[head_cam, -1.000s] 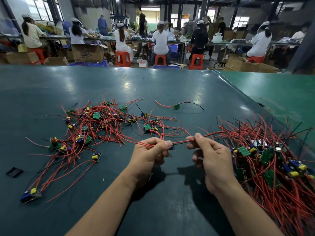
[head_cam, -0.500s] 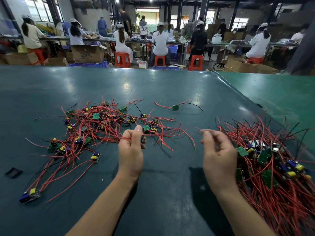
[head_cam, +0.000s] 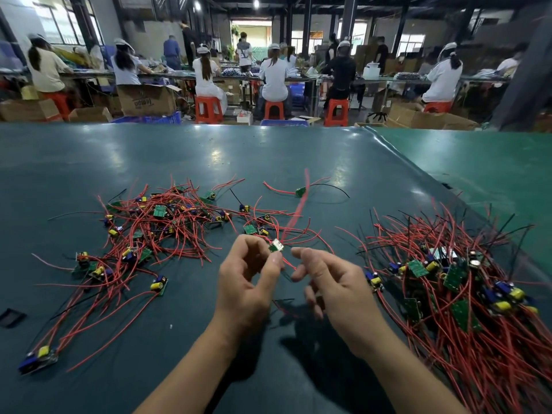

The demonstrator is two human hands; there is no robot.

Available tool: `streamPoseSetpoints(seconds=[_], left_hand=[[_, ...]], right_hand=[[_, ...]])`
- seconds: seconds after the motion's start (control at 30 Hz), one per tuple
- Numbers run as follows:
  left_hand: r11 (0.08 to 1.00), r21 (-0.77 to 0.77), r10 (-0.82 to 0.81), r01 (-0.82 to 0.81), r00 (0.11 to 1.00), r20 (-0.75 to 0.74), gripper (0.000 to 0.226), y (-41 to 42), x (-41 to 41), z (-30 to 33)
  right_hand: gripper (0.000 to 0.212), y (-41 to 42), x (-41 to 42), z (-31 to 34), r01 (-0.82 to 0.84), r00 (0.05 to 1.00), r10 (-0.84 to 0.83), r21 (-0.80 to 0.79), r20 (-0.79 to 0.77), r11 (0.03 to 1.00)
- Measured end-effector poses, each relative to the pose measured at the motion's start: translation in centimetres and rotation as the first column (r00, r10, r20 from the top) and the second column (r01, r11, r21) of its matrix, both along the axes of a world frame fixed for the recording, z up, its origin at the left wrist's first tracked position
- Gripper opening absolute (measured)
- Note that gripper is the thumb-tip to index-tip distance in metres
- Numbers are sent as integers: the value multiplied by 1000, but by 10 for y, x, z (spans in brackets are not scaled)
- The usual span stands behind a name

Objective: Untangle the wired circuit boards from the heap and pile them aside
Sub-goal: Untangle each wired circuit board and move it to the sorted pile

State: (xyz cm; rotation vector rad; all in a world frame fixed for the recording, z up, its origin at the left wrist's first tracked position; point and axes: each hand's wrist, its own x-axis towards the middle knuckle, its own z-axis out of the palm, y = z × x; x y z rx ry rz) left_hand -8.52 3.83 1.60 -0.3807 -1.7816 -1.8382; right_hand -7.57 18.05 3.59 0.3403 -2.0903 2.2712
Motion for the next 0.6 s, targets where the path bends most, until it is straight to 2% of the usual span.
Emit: streamPoseSetpoints(seconds=[0.1,0.23,0.33,0.4,0.5,0.53,0.6], left_hand=[[979,-54,-193,196,979,57,17,5,2,-4],[953,-63,-286,296,949,134,23,7,5,-2],[916,166,-395,366,895,209,23,6,6,4],[901,259,-420,348,850,318,37,9,3,8],[871,325,-490,370,712,503,46,6,0,13],[828,376,-560,415,627,541,42,3,1,17],[687,518,-724,510,424,544,31,-6,2,23]], right_hand=[[34,0,0,-1,33,999,-32,-8,34,999],[25,3,-2,-2,81,991,-70,-102,112,991],[21,2,-4,-1,74,988,-47,-182,149,981],[17,2,-5,0,66,982,-22,-227,190,972],[18,3,-7,0,96,972,-33,-264,234,960],[19,4,-8,0,110,970,-44,-269,239,957],[22,6,-9,1,119,967,-44,-294,249,948]])
